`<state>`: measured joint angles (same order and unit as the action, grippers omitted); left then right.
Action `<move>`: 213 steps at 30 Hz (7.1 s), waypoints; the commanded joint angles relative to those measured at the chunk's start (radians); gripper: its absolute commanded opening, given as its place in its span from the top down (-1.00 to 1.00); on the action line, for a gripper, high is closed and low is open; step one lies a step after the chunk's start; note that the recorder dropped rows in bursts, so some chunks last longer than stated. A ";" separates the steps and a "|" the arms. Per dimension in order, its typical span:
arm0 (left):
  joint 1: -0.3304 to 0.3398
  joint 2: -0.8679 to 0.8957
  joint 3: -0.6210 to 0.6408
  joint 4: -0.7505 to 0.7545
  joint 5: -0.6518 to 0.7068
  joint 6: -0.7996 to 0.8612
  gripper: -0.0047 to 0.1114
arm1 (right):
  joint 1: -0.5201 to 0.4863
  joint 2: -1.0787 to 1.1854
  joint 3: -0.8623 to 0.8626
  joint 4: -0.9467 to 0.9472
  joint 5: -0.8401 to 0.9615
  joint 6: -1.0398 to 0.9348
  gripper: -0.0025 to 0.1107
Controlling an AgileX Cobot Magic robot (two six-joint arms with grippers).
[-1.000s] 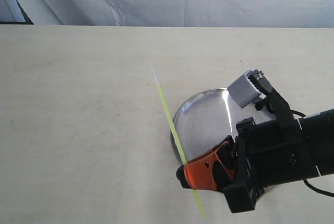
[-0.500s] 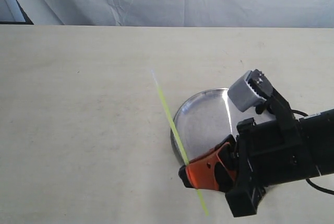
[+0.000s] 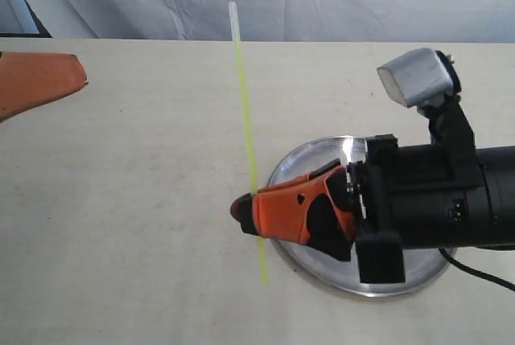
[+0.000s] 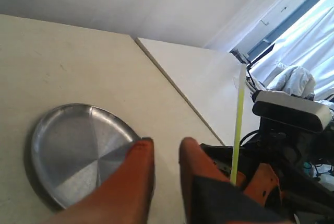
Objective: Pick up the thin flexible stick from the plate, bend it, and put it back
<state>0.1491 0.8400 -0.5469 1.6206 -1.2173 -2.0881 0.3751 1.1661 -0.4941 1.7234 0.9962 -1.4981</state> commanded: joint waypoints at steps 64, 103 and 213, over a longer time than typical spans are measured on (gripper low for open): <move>-0.532 0.322 -0.088 -0.077 0.224 0.346 0.92 | 0.295 0.122 -0.329 -0.255 -0.120 0.350 0.96; -0.532 0.327 -0.124 -0.243 0.267 0.391 0.92 | 0.295 0.183 -0.329 -0.549 -0.322 0.544 0.96; -0.530 0.180 -0.130 -0.244 0.294 0.448 0.08 | 0.288 0.154 -0.338 -1.957 -0.218 1.659 0.97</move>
<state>-0.3804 1.0616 -0.6765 1.3944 -0.9404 -1.6188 0.6717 1.2748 -0.8355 -0.0839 0.7541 0.0589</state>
